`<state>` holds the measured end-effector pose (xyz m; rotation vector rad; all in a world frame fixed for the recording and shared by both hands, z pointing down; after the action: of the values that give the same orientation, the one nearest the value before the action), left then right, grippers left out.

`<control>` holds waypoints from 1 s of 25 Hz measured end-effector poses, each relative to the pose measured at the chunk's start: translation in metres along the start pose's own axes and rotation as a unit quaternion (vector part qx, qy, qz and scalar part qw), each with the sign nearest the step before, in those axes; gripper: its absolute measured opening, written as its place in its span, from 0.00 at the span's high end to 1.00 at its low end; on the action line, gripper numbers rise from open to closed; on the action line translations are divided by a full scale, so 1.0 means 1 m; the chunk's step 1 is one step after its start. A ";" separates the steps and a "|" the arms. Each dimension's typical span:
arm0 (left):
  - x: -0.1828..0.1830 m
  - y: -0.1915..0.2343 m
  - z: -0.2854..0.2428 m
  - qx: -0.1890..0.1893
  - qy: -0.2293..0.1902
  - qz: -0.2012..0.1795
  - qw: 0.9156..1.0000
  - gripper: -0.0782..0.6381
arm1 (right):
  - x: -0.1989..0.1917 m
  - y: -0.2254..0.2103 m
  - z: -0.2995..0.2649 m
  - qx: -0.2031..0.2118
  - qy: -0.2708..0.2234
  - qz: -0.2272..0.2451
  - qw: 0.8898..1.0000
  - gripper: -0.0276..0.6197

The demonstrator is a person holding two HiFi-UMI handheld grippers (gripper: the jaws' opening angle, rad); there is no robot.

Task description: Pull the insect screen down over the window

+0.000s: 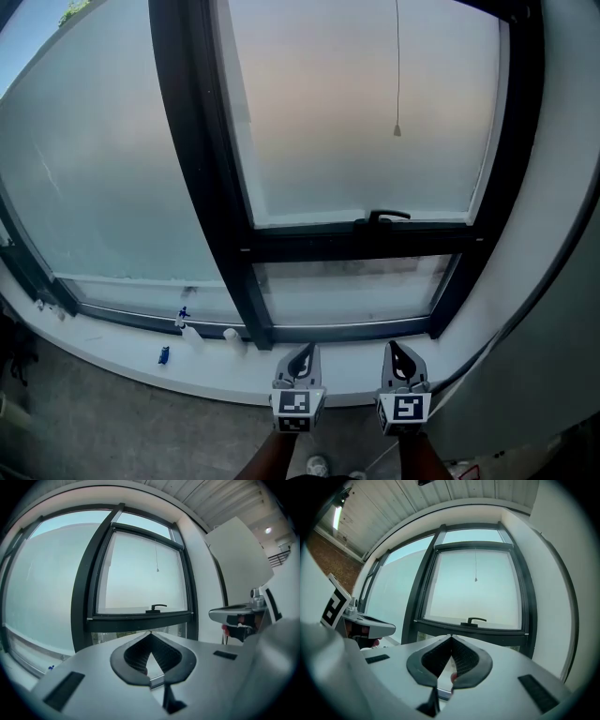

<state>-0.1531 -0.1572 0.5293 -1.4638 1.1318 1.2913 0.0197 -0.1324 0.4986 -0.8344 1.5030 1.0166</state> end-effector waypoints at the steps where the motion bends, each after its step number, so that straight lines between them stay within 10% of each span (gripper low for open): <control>1: 0.001 0.005 -0.006 -0.003 0.000 -0.002 1.000 0.90 | -0.001 0.000 -0.007 -0.003 0.001 -0.002 1.000 0.95; 25: 0.023 0.015 -0.099 -0.010 -0.013 -0.005 1.000 0.90 | -0.002 -0.044 -0.091 -0.005 -0.005 -0.010 1.000 0.95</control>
<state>-0.1449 -0.2588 0.5160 -1.4615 1.0967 1.3136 0.0250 -0.2339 0.4979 -0.8490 1.4791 1.0136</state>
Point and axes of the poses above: the fingertips, and each gripper's own axes: z backward along the fingers, y to its left, x out of its top, the point moved 2 cm from there along z, backward along the fingers, and after that the axes turned 11 degrees about x, right-handed, at the moved point
